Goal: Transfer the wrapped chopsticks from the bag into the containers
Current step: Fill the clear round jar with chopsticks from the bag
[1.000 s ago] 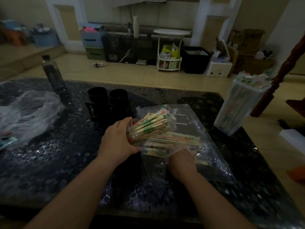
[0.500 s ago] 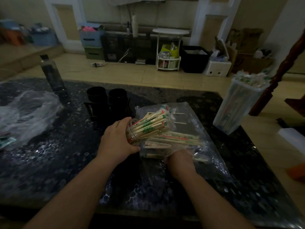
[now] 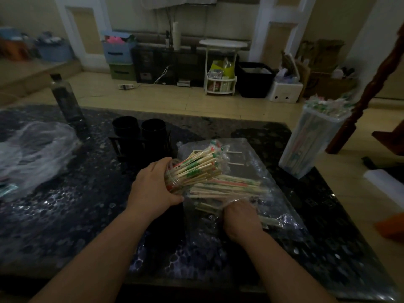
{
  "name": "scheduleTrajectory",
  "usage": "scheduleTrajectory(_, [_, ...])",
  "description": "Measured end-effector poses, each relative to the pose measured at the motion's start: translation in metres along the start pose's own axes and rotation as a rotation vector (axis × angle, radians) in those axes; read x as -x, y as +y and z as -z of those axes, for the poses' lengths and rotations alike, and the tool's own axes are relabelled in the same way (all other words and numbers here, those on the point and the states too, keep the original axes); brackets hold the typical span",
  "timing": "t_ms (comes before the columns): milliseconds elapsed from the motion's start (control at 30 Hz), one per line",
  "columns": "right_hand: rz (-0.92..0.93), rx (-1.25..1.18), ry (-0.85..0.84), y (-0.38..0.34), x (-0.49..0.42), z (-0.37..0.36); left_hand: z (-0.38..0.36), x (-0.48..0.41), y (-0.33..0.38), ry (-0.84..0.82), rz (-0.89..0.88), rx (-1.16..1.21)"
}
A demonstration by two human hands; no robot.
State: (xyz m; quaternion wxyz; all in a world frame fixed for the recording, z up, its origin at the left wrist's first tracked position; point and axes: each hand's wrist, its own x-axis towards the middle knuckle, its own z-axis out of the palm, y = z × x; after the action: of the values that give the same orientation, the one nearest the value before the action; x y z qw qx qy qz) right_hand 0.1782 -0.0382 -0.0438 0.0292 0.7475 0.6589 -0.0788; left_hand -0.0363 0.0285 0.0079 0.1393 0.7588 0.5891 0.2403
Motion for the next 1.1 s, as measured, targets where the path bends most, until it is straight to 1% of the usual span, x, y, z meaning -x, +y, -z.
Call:
scheduleTrajectory(167, [0.012,-0.041,-0.001,0.0,0.007,0.021,0.003,0.001,0.003,0.004,0.001,0.012])
scheduleTrajectory(367, [0.028,-0.153,-0.149,0.0,0.009,0.033,0.004,0.003,0.005,0.007,0.012,0.0])
scheduleTrajectory(500, [0.069,-0.064,-0.195,-0.004,0.011,0.043,0.003,0.004,0.005,0.013,0.028,0.005])
scheduleTrajectory(600, [0.083,-0.02,-0.268,-0.004,0.013,0.051,0.003,0.004,0.006,0.018,0.023,0.02])
scheduleTrajectory(800, [0.079,0.005,-0.331,-0.009,0.019,0.061,0.0,0.004,0.004,0.017,0.037,0.003])
scheduleTrajectory(900, [0.1,0.013,-0.306,-0.008,0.02,0.068,0.0,0.003,0.004,0.022,0.033,0.004])
scheduleTrajectory(967, [0.112,0.03,-0.256,-0.006,0.022,0.078,0.0,0.003,0.004,0.016,0.038,0.002])
scheduleTrajectory(1100, [0.143,0.063,-0.054,-0.008,0.028,0.098,-0.001,0.003,0.004,0.013,0.053,0.001])
